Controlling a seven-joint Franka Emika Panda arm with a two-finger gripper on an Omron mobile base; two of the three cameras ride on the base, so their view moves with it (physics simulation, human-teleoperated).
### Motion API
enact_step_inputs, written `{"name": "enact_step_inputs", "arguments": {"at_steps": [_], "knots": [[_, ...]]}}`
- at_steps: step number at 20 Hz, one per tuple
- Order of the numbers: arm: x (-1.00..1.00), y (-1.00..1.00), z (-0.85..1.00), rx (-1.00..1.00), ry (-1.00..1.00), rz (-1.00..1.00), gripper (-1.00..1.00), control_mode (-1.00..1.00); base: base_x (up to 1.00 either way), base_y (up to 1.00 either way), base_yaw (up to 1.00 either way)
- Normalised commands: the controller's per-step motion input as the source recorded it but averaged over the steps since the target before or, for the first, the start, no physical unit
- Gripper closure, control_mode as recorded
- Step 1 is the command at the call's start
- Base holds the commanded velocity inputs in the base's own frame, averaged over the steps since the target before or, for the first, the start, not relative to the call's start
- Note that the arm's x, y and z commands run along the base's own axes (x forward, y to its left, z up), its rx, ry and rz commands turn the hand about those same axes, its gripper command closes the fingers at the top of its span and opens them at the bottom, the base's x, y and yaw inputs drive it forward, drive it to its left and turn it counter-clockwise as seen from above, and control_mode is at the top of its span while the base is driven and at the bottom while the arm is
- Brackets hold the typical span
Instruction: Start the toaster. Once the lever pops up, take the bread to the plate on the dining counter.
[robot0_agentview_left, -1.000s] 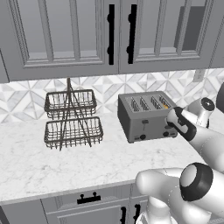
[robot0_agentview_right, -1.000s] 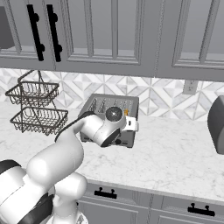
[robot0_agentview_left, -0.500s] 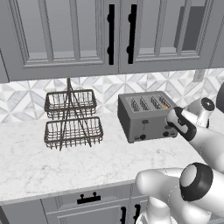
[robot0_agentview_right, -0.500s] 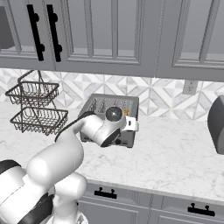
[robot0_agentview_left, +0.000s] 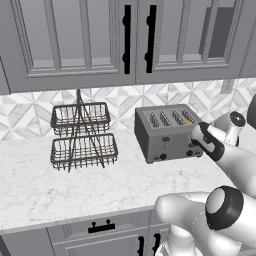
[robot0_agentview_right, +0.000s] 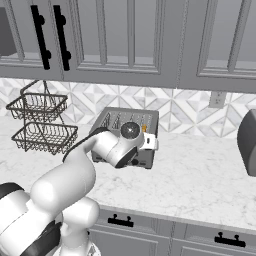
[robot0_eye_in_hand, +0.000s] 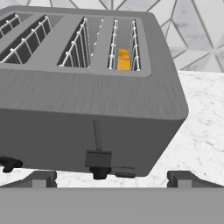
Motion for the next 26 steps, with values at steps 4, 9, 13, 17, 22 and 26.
{"name": "enact_step_inputs", "arguments": {"at_steps": [4,9,13,17,22,26], "knots": [[0.0,0.0,0.0,0.0,0.0,0.0,-1.0,-1.0,0.0,0.0,0.0],[0.0,0.0,0.0,0.0,0.0,0.0,-1.0,-1.0,0.0,0.0,0.0],[0.0,0.0,0.0,0.0,0.0,0.0,-1.0,-1.0,0.0,0.0,0.0],[0.0,0.0,0.0,0.0,0.0,0.0,-1.0,-1.0,0.0,0.0,0.0],[0.0,0.0,0.0,0.0,0.0,0.0,-1.0,-1.0,0.0,0.0,0.0],[0.0,0.0,0.0,0.0,0.0,0.0,-1.0,-1.0,0.0,0.0,0.0]]}}
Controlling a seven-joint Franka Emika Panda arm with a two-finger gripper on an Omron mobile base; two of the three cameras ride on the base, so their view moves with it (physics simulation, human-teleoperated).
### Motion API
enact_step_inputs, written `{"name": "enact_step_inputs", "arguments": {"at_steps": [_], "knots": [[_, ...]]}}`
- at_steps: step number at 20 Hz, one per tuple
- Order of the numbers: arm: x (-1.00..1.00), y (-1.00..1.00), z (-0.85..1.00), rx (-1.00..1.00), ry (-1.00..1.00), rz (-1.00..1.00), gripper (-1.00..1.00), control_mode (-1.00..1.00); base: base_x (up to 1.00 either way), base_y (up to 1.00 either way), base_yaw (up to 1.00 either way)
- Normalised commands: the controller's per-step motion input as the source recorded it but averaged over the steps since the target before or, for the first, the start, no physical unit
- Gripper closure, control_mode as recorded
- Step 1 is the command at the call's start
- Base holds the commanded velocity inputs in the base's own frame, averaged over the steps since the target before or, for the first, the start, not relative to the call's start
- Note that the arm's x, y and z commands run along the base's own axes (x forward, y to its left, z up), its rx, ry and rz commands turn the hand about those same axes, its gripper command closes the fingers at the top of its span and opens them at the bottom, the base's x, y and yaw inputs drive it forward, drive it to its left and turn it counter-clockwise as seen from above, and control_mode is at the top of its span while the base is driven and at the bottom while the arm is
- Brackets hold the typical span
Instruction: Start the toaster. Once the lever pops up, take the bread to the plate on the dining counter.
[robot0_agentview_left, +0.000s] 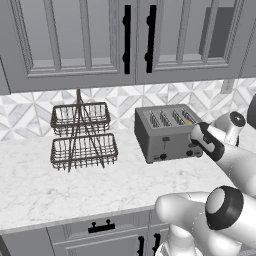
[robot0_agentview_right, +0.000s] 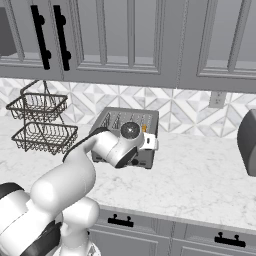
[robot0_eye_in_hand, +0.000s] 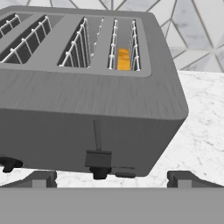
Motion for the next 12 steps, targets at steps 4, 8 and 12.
{"name": "enact_step_inputs", "arguments": {"at_steps": [4,8,12], "knots": [[0.0,0.0,0.0,0.0,0.0,0.0,-1.0,-1.0,0.0,0.0,0.0],[0.0,0.0,0.0,0.0,0.0,0.0,-1.0,-1.0,0.0,0.0,0.0],[0.0,0.0,0.0,0.0,0.0,0.0,-1.0,-1.0,0.0,0.0,0.0]]}}
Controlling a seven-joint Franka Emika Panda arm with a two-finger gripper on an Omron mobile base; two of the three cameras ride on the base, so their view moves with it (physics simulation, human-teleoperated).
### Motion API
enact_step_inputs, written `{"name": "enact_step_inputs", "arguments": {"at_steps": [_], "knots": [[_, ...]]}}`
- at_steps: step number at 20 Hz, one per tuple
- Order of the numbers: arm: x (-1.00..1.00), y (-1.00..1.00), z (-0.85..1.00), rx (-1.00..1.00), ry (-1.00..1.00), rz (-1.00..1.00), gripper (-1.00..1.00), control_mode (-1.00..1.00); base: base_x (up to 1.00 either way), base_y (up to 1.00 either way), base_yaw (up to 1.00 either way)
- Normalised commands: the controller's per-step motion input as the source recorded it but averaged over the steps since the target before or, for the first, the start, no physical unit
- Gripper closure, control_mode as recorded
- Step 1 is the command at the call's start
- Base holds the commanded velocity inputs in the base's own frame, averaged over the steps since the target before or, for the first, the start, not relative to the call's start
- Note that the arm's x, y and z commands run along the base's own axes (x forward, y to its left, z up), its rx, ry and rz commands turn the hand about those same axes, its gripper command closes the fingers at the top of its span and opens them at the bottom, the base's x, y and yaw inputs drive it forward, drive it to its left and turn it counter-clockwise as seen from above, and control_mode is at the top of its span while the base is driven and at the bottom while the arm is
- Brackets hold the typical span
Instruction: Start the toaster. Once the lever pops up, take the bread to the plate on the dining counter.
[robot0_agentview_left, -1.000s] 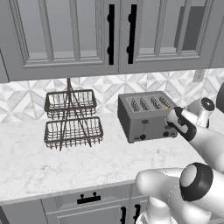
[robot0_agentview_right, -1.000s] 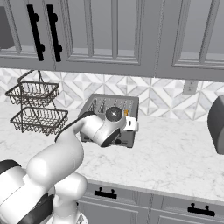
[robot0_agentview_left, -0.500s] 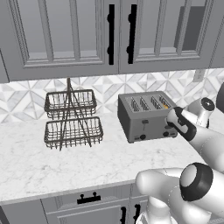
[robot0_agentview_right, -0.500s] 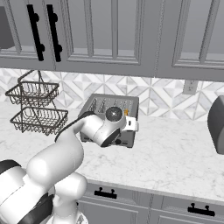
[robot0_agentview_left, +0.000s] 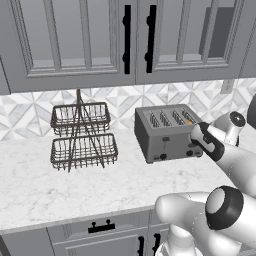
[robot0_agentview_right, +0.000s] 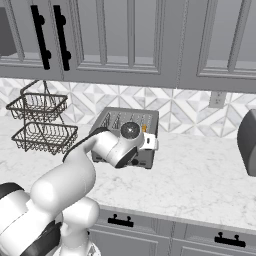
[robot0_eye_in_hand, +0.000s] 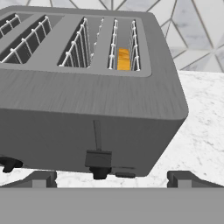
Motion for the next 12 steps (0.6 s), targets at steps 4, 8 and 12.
{"name": "enact_step_inputs", "arguments": {"at_steps": [4,8,12], "knots": [[0.0,0.0,0.0,0.0,0.0,0.0,-1.0,-1.0,0.0,0.0,0.0],[0.0,0.0,0.0,0.0,0.0,0.0,-1.0,-1.0,0.0,0.0,0.0],[0.0,0.0,0.0,0.0,0.0,0.0,-1.0,-1.0,0.0,0.0,0.0]]}}
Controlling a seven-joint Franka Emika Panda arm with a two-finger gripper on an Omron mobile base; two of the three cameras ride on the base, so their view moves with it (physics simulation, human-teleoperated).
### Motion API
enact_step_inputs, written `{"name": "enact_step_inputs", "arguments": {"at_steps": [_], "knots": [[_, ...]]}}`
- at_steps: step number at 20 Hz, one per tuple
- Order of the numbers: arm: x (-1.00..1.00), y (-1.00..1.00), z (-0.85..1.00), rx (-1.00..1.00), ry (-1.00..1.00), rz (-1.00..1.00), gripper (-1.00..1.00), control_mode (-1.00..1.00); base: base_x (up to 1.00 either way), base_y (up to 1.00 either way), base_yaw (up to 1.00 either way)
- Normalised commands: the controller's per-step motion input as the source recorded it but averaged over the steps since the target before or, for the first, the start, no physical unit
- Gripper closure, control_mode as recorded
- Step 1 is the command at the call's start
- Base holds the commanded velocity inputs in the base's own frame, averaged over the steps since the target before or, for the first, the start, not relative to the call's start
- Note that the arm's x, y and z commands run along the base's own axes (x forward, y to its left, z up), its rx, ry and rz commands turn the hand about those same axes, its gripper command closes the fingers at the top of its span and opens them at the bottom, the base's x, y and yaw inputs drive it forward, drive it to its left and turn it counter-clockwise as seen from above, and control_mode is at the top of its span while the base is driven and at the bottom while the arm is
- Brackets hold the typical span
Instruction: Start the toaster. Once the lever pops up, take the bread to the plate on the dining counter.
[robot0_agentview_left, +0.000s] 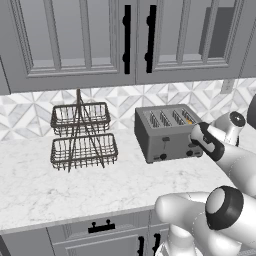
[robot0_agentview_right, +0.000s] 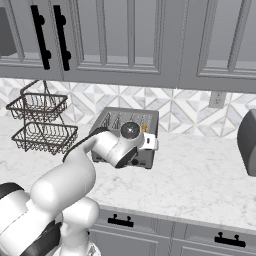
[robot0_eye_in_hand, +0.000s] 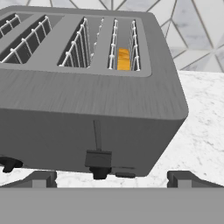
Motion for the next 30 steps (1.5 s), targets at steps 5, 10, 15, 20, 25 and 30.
{"name": "enact_step_inputs", "arguments": {"at_steps": [5,10,15,20,25,30], "knots": [[0.0,0.0,0.0,0.0,0.0,0.0,-1.0,-1.0,0.0,0.0,0.0],[0.0,0.0,0.0,0.0,0.0,0.0,-1.0,-1.0,0.0,0.0,0.0],[0.0,0.0,0.0,0.0,0.0,0.0,-1.0,-1.0,0.0,0.0,0.0],[0.0,0.0,0.0,0.0,0.0,0.0,-1.0,-1.0,0.0,0.0,0.0],[0.0,0.0,0.0,0.0,0.0,0.0,-1.0,-1.0,0.0,0.0,0.0],[0.0,0.0,0.0,0.0,0.0,0.0,-1.0,-1.0,0.0,0.0,0.0]]}}
